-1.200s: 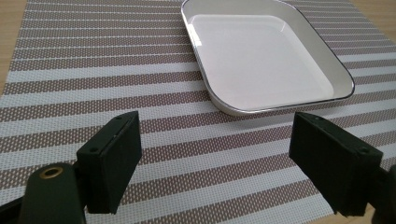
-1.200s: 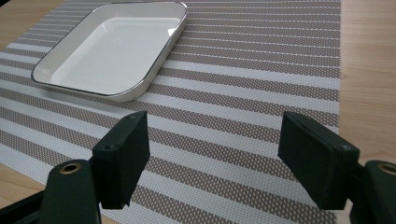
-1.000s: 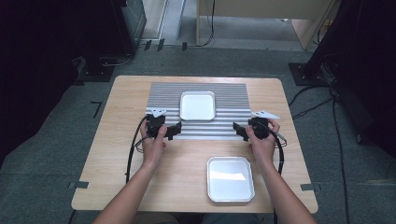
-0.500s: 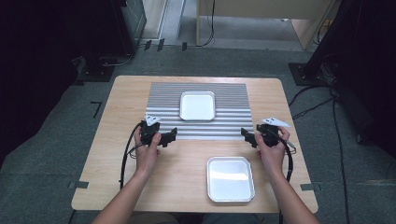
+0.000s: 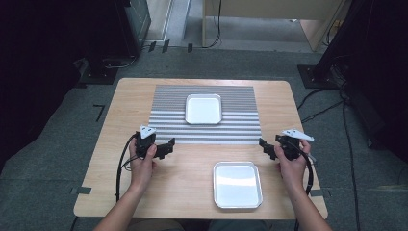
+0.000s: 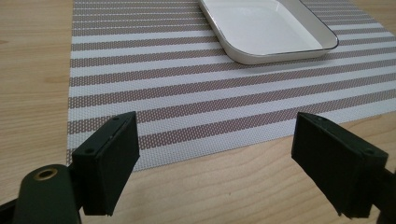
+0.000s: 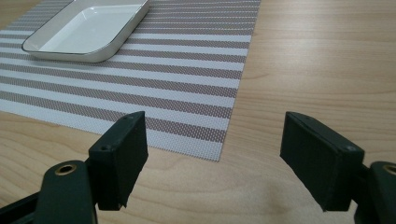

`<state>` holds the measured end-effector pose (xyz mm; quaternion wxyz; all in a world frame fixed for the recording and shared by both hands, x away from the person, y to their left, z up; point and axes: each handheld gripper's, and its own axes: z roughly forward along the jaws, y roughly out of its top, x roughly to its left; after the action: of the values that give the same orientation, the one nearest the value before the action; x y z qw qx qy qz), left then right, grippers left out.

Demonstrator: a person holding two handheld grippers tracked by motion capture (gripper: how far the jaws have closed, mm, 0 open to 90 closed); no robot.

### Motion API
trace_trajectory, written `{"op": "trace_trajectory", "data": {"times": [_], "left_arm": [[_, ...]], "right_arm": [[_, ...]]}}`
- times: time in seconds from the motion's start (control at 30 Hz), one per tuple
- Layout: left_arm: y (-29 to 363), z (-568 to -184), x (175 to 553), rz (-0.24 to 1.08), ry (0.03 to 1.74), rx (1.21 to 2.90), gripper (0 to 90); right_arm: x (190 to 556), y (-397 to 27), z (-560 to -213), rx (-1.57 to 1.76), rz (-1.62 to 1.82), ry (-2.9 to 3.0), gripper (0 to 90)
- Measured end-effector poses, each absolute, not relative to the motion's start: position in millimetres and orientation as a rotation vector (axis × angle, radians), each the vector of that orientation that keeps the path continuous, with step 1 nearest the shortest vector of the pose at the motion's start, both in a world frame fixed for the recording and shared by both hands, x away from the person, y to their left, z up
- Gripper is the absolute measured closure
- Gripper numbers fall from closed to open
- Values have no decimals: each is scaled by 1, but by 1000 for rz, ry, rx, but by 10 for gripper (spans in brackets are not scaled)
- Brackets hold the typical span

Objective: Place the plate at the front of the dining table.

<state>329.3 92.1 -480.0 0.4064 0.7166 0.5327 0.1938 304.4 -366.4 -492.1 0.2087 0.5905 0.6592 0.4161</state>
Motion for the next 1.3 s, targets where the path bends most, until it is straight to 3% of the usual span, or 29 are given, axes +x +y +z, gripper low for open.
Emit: {"op": "trace_trajectory", "data": {"times": [0.73,1.3], "left_arm": [[128,-491,295,528,1331,1850,135],[178,-507,273,566,1413,1835,127]], "right_arm": [[259,-393,-500,1656,1126,1810,229],[223,-419,-513,1705,1072,1791,226]]}}
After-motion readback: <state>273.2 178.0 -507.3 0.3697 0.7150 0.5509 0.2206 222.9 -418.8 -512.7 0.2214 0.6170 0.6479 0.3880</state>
